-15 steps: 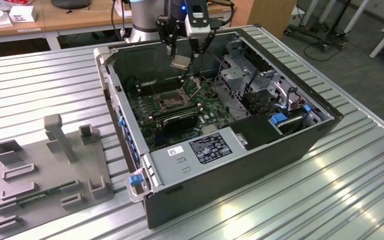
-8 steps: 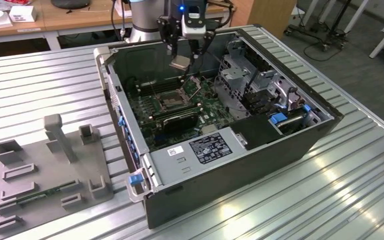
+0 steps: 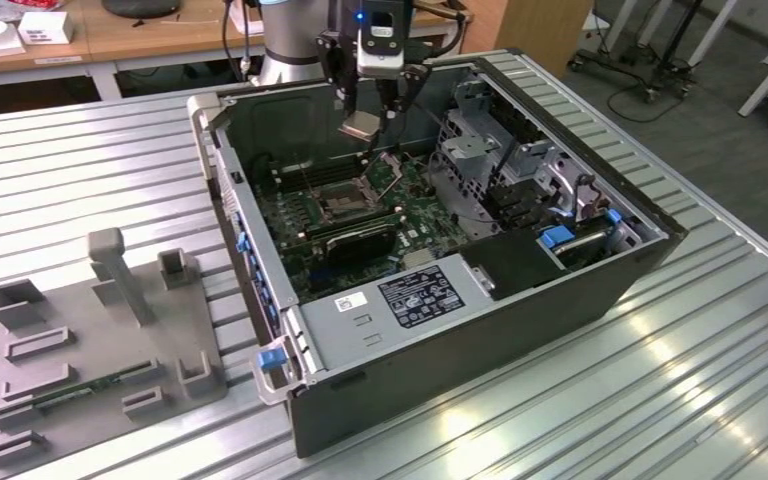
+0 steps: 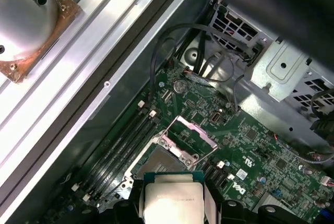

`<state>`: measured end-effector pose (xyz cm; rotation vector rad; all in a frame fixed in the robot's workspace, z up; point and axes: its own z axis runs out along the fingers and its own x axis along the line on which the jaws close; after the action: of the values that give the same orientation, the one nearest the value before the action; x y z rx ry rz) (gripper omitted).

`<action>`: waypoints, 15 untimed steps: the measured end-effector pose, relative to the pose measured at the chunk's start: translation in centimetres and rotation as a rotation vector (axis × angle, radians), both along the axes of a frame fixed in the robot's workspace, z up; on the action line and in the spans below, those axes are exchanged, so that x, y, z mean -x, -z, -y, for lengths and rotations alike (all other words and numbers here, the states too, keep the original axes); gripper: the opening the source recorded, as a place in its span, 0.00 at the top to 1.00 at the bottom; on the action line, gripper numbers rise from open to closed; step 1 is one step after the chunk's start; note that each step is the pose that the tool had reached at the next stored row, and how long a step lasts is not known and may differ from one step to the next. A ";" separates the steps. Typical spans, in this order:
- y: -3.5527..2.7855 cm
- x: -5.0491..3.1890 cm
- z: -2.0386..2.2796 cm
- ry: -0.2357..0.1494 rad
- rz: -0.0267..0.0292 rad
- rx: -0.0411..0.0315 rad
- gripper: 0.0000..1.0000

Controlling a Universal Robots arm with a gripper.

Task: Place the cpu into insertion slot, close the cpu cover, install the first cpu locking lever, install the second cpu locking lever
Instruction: 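Place the cpu into insertion slot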

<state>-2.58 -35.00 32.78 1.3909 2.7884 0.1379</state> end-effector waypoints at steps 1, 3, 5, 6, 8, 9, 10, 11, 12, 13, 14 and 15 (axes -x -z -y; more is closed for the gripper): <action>0.00 0.00 0.00 0.000 0.0000 0.0000 0.46; 0.00 0.00 0.00 0.000 0.0000 0.0000 0.46; 0.00 0.00 0.00 0.000 0.0000 0.0000 0.46; 0.00 0.00 0.00 0.000 0.0000 0.0000 0.46; 0.00 0.00 0.00 0.000 0.0000 0.0000 0.46; 0.00 0.00 0.00 0.000 0.0000 0.0000 0.46; 0.00 0.00 0.00 0.001 0.0000 0.0000 0.46; 0.00 0.00 0.00 0.001 0.0000 0.0000 0.46; 0.00 0.00 0.00 0.002 0.0000 0.0000 0.46; 0.00 0.00 0.00 0.004 0.0000 0.0000 0.46; 0.00 0.00 0.00 0.009 0.0000 0.0000 0.46; 0.01 0.00 0.00 0.016 0.0001 0.0000 0.46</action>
<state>-2.58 -35.00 32.77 1.4131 2.7764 0.1376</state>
